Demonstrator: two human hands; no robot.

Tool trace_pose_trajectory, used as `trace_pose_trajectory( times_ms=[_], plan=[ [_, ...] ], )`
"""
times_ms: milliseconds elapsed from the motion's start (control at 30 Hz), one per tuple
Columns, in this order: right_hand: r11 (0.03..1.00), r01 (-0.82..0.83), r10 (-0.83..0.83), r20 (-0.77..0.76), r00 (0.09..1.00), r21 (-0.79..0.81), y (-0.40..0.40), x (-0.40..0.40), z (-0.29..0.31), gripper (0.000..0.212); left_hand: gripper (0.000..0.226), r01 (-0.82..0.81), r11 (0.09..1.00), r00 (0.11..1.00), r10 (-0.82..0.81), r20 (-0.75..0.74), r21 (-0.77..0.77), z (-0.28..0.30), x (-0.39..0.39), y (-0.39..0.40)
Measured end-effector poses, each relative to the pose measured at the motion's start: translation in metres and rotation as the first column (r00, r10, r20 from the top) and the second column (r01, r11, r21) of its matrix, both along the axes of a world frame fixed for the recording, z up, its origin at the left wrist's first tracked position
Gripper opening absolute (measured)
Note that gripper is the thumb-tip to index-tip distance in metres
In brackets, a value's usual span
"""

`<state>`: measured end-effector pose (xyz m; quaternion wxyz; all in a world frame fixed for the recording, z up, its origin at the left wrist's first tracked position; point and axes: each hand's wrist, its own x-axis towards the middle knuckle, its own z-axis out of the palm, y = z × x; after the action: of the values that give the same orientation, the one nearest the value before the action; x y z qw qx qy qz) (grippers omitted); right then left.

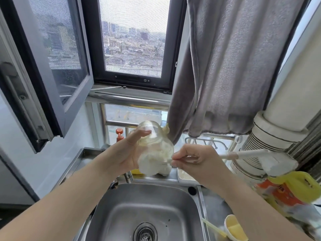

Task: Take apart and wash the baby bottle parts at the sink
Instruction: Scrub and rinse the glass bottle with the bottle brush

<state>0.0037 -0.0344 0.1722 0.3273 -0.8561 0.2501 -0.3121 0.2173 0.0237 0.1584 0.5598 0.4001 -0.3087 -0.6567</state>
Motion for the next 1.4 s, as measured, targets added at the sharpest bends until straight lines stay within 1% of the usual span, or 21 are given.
trace_pose_trajectory(
  times_ms=[67, 167, 267, 333, 400, 433, 500, 567, 667, 733, 867, 933, 1000, 1033, 1100, 1167, 1200, 1233, 1300, 1333, 1400],
  plan=[
    [0.997, 0.033, -0.038, -0.064, 0.997, -0.066, -0.005, -0.006, -0.006, 0.012, 0.091, -0.016, 1.000, 1.000, 0.016, 0.004, 0.011, -0.005, 0.008, -0.001],
    [0.995, 0.104, -0.104, 0.011, 0.994, 0.003, -0.014, -0.020, 0.006, 0.012, 0.095, -0.029, 0.999, 1.000, 0.029, -0.006, 0.036, -0.011, 0.018, -0.002],
    [0.996, 0.085, -0.084, 0.071, 0.994, -0.023, -0.007, -0.006, 0.015, 0.014, 0.095, -0.035, 0.998, 0.999, 0.036, -0.017, 0.053, -0.011, 0.013, -0.003],
    [0.993, 0.033, -0.031, 0.021, 0.999, -0.112, 0.004, 0.008, 0.005, 0.013, 0.088, -0.066, 0.995, 0.997, 0.064, 0.038, 0.070, -0.009, 0.006, -0.004],
    [0.973, 0.039, -0.057, -0.074, 0.996, -0.226, 0.007, 0.009, -0.007, 0.023, 0.084, -0.119, 0.991, 0.991, 0.116, 0.064, 0.057, -0.008, 0.007, -0.004],
    [0.971, 0.071, -0.094, -0.096, 0.991, -0.227, 0.005, 0.004, -0.008, 0.023, 0.086, -0.134, 0.990, 0.989, 0.130, 0.065, 0.050, -0.007, 0.010, -0.004],
    [0.970, 0.159, -0.175, -0.075, 0.982, -0.183, -0.004, -0.010, -0.004, 0.017, 0.091, -0.143, 0.989, 0.989, 0.141, 0.054, 0.033, -0.009, 0.018, -0.004],
    [0.959, 0.233, -0.236, -0.003, 0.972, -0.160, -0.010, -0.016, 0.003, 0.014, 0.098, -0.153, 0.987, 0.988, 0.153, 0.018, 0.047, -0.011, 0.024, -0.005],
    [0.967, 0.201, -0.194, 0.057, 0.979, -0.157, 0.002, 0.002, 0.005, 0.017, 0.101, -0.147, 0.985, 0.989, 0.145, 0.026, 0.089, -0.010, 0.020, -0.009],
    [0.980, 0.145, -0.141, 0.036, 0.989, -0.136, 0.011, 0.010, -0.004, 0.019, 0.099, -0.149, 0.982, 0.989, 0.144, 0.044, 0.114, -0.011, 0.015, -0.009],
    [0.970, 0.212, -0.219, -0.045, 0.975, -0.120, 0.000, -0.006, -0.003, 0.018, 0.106, -0.196, 0.971, 0.981, 0.192, 0.037, 0.138, -0.014, 0.018, -0.008],
    [0.963, 0.253, -0.251, 0.031, 0.967, -0.089, -0.006, -0.011, 0.008, 0.022, 0.107, -0.173, 0.974, 0.984, 0.176, -0.008, 0.145, -0.013, 0.017, -0.008],
    [0.974, 0.220, -0.215, 0.094, 0.972, -0.050, -0.003, -0.002, 0.014, 0.019, 0.105, -0.160, 0.975, 0.986, 0.164, -0.013, 0.153, -0.011, 0.012, -0.009],
    [0.981, 0.190, -0.187, 0.081, 0.979, -0.035, 0.000, 0.004, 0.013, 0.018, 0.104, -0.165, 0.973, 0.986, 0.167, -0.001, 0.158, -0.010, 0.009, -0.008],
    [0.990, 0.135, -0.136, -0.010, 0.991, -0.050, 0.005, 0.011, -0.002, 0.017, 0.105, -0.189, 0.968, 0.982, 0.187, 0.029, 0.165, -0.009, 0.007, -0.007],
    [0.987, 0.137, -0.144, -0.088, 0.986, -0.083, 0.003, 0.006, -0.012, 0.019, 0.106, -0.232, 0.960, 0.972, 0.224, 0.063, 0.155, -0.009, 0.010, -0.005],
    [0.985, 0.166, -0.170, -0.082, 0.982, -0.054, -0.001, -0.001, -0.012, 0.024, 0.105, -0.249, 0.957, 0.968, 0.240, 0.076, 0.151, -0.009, 0.012, -0.003],
    [0.978, 0.207, -0.207, -0.051, 0.977, -0.002, -0.005, -0.007, -0.009, 0.028, 0.105, -0.260, 0.954, 0.965, 0.250, 0.082, 0.152, -0.008, 0.013, -0.002],
    [0.963, 0.253, -0.259, 0.056, 0.964, 0.098, -0.011, -0.011, -0.001, 0.027, 0.101, -0.285, 0.946, 0.957, 0.272, 0.100, 0.156, -0.005, 0.011, 0.001],
    [0.965, 0.227, -0.241, 0.105, 0.965, 0.128, -0.011, -0.007, 0.003, 0.025, 0.100, -0.306, 0.938, 0.950, 0.289, 0.120, 0.162, -0.003, 0.008, 0.001],
    [0.980, 0.127, -0.148, 0.134, 0.980, 0.155, -0.002, 0.006, 0.002, 0.024, 0.100, -0.336, 0.925, 0.936, 0.307, 0.170, 0.179, 0.000, 0.001, 0.002]
  ],
)
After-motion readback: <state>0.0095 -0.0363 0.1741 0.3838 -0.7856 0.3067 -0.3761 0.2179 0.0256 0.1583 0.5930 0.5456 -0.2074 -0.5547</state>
